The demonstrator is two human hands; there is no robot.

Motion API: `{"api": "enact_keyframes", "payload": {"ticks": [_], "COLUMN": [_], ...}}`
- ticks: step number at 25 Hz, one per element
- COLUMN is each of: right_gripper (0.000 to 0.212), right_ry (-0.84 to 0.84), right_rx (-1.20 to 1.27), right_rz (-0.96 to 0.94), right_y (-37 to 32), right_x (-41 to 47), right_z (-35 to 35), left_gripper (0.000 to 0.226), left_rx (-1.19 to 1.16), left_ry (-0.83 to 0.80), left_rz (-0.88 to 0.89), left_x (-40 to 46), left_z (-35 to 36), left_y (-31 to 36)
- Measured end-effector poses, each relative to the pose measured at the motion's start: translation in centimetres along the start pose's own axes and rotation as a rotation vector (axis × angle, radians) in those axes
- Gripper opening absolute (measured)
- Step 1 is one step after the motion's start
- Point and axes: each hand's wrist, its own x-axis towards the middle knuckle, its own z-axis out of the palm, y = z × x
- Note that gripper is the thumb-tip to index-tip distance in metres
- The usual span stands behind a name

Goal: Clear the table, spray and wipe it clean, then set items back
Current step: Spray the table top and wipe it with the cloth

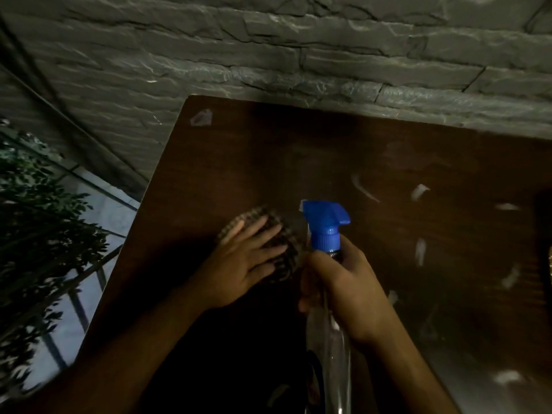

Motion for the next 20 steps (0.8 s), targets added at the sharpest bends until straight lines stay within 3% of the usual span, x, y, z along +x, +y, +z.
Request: {"api": "enact_keyframes", "payload": {"ticks": [2, 6, 8, 11, 12, 14, 17, 18, 20], "right_gripper": [0.029, 0.031, 0.029, 0.021, 0.019, 0.018, 0.02, 0.02, 0.019], "right_ry": [0.002, -0.005, -0.013, -0.046, -0.04, -0.017, -0.018, -0.019, -0.035], "right_rx": [-0.001, -0.063, -0.055, -0.101, -0.124, -0.147, -0.134, -0.126, -0.121], "right_rz": [0.021, -0.002, -0.014, -0.057, -0.065, -0.057, -0.051, -0.052, -0.043], "right_y": [0.8, 1.8, 2.2, 3.1, 3.7, 4.7, 5.5, 5.7, 6.3], "right_x": [-0.8, -2.5, -3.5, -5.4, -5.9, -6.8, -7.7, -7.9, -8.3], "right_z": [-0.8, -1.3, -1.6, -2.3, -2.8, -3.4, -3.5, -3.3, -3.0], "left_gripper": [0.059, 0.053, 0.051, 0.057, 0.056, 0.055, 0.048, 0.046, 0.048], "left_rx": [-0.03, 0.048, 0.069, 0.051, 0.039, -0.025, 0.03, 0.035, -0.011], "left_ry": [-0.003, 0.108, 0.096, 0.036, 0.048, 0.102, 0.142, 0.117, 0.067], "left_rz": [-0.057, -0.505, -0.453, -0.092, -0.063, -0.253, -0.593, -0.568, -0.35], "left_x": [-2.3, 5.6, 7.1, -1.7, -4.2, -4.6, 1.8, 3.0, 0.7], "left_z": [-1.7, -5.5, -3.2, 1.9, 2.0, 0.2, -2.8, -2.3, 0.7], "left_y": [-2.3, -7.9, -3.6, 4.0, 3.8, 0.6, -2.5, -0.7, 4.2]}}
